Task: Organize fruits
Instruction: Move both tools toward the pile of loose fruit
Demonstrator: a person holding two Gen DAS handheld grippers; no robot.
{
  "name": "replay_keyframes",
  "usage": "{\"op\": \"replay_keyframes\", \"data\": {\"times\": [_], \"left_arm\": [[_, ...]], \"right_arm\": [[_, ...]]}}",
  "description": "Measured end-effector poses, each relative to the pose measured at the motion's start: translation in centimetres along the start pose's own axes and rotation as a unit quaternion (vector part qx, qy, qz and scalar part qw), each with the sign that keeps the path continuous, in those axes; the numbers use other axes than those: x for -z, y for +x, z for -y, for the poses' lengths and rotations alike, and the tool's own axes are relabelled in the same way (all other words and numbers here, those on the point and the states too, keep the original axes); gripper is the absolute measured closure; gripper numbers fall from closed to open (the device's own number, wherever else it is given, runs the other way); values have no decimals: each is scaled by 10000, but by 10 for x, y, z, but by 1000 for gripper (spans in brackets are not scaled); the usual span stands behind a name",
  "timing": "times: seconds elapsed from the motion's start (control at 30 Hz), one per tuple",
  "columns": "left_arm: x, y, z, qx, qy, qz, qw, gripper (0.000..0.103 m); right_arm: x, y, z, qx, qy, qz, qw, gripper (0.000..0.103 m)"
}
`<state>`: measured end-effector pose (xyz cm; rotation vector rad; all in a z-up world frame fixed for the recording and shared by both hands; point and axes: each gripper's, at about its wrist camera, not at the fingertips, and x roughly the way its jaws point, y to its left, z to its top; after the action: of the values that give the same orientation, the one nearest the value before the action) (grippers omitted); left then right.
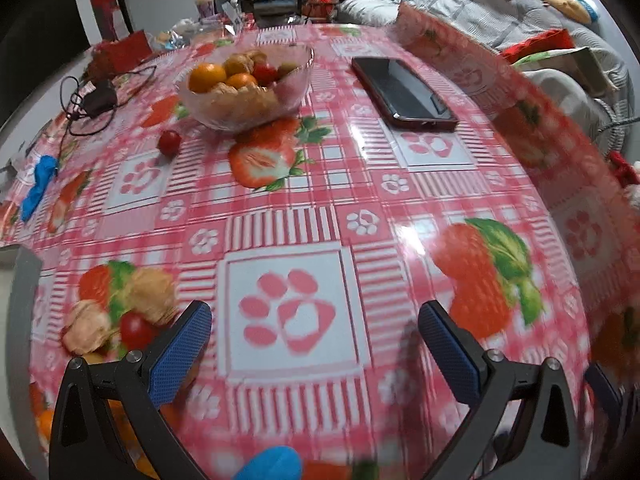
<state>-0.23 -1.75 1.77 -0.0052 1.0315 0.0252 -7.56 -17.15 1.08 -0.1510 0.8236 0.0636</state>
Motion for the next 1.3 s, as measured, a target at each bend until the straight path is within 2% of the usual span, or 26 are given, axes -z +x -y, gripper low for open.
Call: {"op": "replay_keyframes", "data": {"times": [0.2, 0.27, 0.33, 0.4, 0.53, 0.6, 0.77, 0.8, 0.93, 1.03, 1.3], "left_arm": [[34, -89, -29, 391, 183, 859, 9954, 0], [54, -108, -53, 172, 199, 1072, 9939, 0], [69, -113, -77, -152, 146, 1105, 9936, 0], [82, -110, -101, -328, 52, 1020, 9942, 0], [102, -87, -139, -461, -299, 512, 9972, 0], [105, -77, -145, -537, -375, 440, 9969, 0], [106, -48, -147, -681, -74, 234, 9974, 0], [106, -46, -148, -571, -119, 333, 9977, 0], [107, -39, -161, -231, -528, 307, 9979, 0], [107, -42, -161, -236, -475, 280, 9982, 0], [95, -36, -162, -165, -431, -168, 9988, 2]], "right_arm": [[0, 0, 0, 4, -1, 0, 10000, 0], [0, 0, 0, 3, -1, 0, 10000, 0], [0, 0, 0, 4, -1, 0, 10000, 0], [0, 0, 0, 4, -1, -1, 10000, 0], [0, 0, 0, 3, -2, -2, 10000, 0], [0, 0, -1, 5, -2, 0, 10000, 0], [0, 0, -1, 4, -1, -3, 10000, 0], [0, 0, -1, 5, -2, -1, 10000, 0], [0, 0, -1, 8, -5, -3, 10000, 0], [0, 0, -1, 11, -5, -8, 10000, 0], [-2, 2, 1, 36, -3, -135, 9999, 0]]}}
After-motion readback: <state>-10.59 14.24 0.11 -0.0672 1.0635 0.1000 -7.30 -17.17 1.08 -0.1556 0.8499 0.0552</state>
